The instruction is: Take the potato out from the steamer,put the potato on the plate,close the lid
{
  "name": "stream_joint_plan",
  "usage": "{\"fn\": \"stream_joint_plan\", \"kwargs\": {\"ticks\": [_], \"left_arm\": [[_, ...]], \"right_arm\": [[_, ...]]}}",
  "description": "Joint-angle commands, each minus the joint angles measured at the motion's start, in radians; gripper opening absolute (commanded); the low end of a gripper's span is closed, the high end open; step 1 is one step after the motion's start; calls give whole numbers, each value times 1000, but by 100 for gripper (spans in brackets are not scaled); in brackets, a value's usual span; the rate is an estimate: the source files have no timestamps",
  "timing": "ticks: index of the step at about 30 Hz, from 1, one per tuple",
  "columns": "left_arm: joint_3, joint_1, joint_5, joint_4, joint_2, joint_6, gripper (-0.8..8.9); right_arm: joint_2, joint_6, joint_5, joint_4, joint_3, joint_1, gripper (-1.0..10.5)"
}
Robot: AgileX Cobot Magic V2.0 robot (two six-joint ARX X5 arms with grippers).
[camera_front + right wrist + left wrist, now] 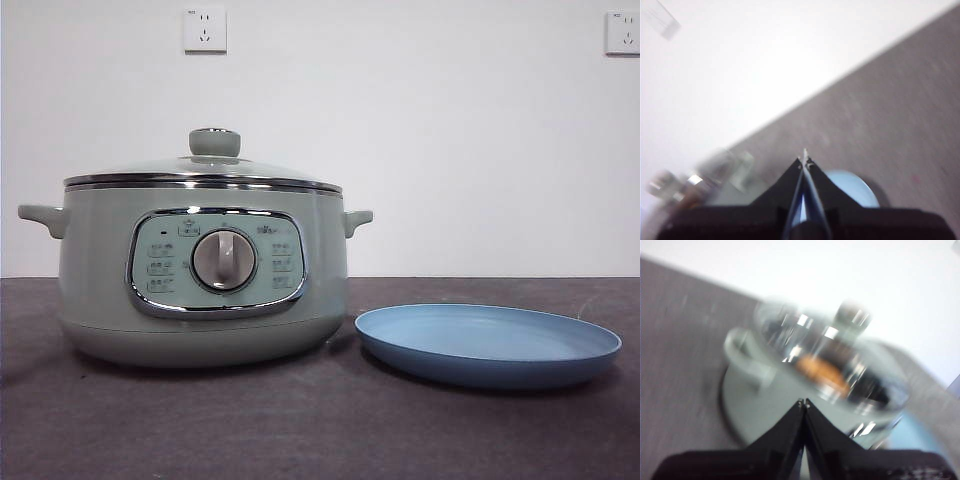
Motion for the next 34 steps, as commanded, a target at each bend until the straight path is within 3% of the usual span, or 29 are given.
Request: {"fn": "stream_joint_plan", "kwargs": {"ticks": [1,12,18,23,27,30,34], "left_arm": [[113,3,-3,-14,24,-16,-6],[568,3,9,-126,348,167,-6],[835,0,31,-261,577,330,-7],[1022,-29,46,-328,737,354,-7],[1156,-32,165,-412,869,391,-7],[1237,-32,254,-505,959,405,-7],[1293,-32,326,-586,1048,435,0]], "right_arm": [[65,-1,-13,3,112,1,-11],[433,-190,-27,-48,594,1,-11],[617,-261,-196,-94,837,7,-11],[773,-352,-359,-191,1025,39,-11],[908,-480,-488,-347,1171,79,-11],[1006,-579,-533,-533,1277,104,-11],[1107,-684,-531,-729,1368,142,4]]}}
